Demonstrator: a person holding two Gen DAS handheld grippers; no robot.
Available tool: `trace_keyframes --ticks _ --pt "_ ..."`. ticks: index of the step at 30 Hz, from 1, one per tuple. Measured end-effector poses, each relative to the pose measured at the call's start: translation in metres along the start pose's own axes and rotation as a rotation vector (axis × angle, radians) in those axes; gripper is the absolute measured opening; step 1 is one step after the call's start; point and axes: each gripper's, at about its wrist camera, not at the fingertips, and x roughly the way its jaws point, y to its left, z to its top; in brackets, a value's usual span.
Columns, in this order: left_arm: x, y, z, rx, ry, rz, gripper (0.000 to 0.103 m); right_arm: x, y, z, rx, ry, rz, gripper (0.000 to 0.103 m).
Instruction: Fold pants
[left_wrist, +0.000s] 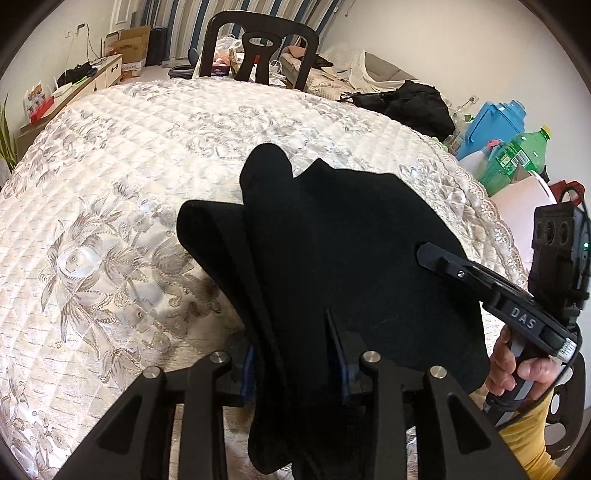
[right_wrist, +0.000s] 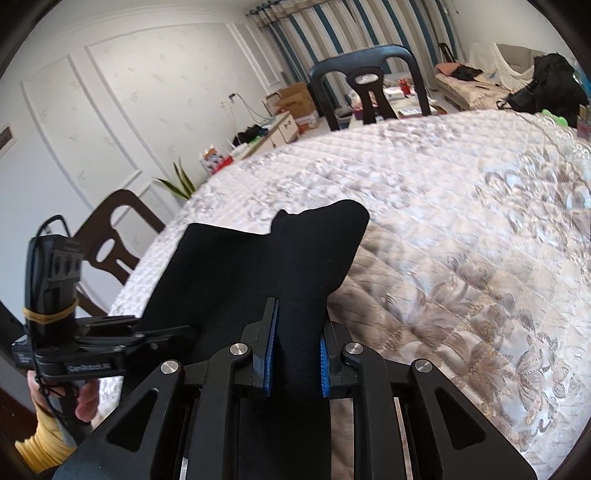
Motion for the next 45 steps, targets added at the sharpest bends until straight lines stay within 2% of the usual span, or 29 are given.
trace_keyframes --ticks 5,11,14,21,24,32,39,43,45 --pt "0.001 0.011 -0.003 -0.015 0.005 0.013 0.055 0.004 -0.010 -0.003 0.025 0.023 -0.017 0.023" --pt "-0.002 0.020 -0.007 -0.026 0.000 0.019 0.063 0.006 -0.011 -0.009 0.006 0.033 -0.063 0.031" --pt "-0.005 0.021 -0.011 -0.017 -0.019 0.054 0.070 0.005 -0.009 -0.010 -0.001 0.026 -0.083 0.035" --pt "-0.020 0.014 -0.023 0.030 -0.076 0.153 0.073 -0.010 0.002 -0.014 -0.064 -0.029 -0.178 0.050" --pt "-0.028 0.013 -0.031 0.021 -0.094 0.168 0.073 -0.023 0.009 -0.018 -0.083 -0.056 -0.184 0.058" --pt "-0.052 0.000 -0.065 -0.001 -0.148 0.182 0.073 -0.049 0.034 -0.041 -0.122 -0.103 -0.159 0.059" --pt "-0.076 -0.015 -0.093 -0.003 -0.215 0.245 0.073 -0.077 0.053 -0.067 -0.138 -0.150 -0.105 0.060" --pt "-0.083 -0.018 -0.111 -0.028 -0.223 0.236 0.073 -0.084 0.061 -0.083 -0.159 -0.140 -0.091 0.064" --pt "-0.082 -0.020 -0.119 -0.028 -0.222 0.255 0.073 -0.085 0.066 -0.092 -0.176 -0.128 -0.107 0.066"
